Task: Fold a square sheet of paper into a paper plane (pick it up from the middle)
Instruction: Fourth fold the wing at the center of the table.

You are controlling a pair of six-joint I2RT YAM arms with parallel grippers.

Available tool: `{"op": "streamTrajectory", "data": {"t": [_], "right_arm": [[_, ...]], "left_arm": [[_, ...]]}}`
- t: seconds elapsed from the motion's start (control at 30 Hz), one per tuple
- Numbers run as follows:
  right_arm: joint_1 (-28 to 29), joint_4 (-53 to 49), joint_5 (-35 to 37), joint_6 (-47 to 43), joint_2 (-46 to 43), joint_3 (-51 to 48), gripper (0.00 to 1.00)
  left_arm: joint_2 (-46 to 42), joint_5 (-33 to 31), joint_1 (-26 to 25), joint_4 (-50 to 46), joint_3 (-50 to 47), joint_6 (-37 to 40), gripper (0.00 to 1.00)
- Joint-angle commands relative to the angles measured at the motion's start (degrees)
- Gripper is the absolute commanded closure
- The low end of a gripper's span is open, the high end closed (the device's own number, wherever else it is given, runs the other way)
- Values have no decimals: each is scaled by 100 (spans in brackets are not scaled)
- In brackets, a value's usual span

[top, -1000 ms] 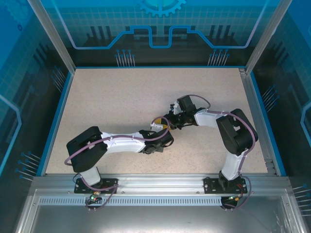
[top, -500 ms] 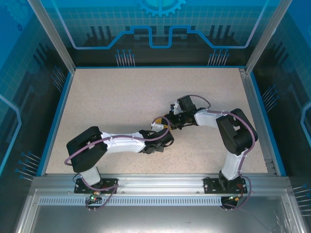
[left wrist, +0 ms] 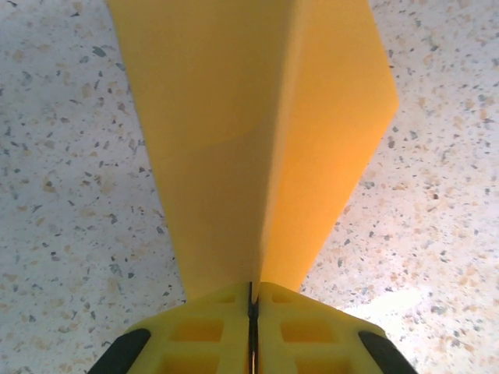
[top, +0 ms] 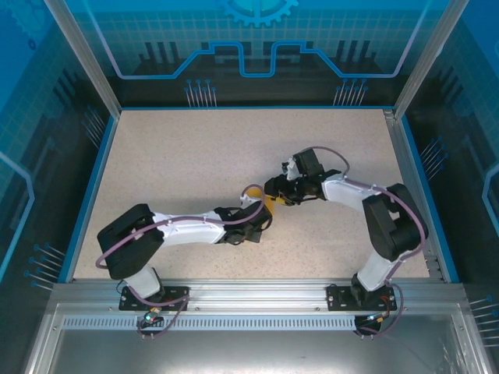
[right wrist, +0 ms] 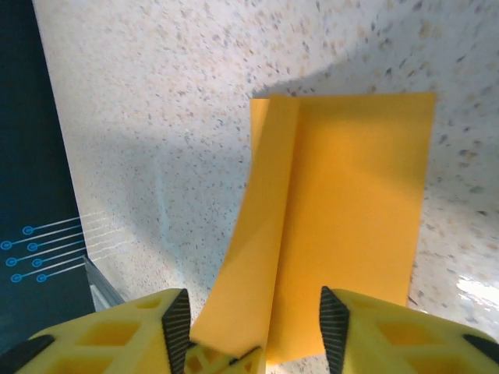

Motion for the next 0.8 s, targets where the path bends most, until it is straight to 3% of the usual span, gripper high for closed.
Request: {"op": "streamTrajectory", "data": {"t": [0.0,0.23,0.53,0.77], "right_arm": [[-116,-449,387,-254,-591,-315,44],[-71,-271,527,-190,-1352,-970,43],[479,388,475,206,-1258,-1255,72],[853,1009,421,584,-632,-1078,85]], "left_arm": [[-273,890,247,592,-269,305,89],[-342,2029,769,1135,-566,434,90],[-336,3202,1400,1869,-981,351,89],[-237,3789,1778,2338,-1240,242,90]]}}
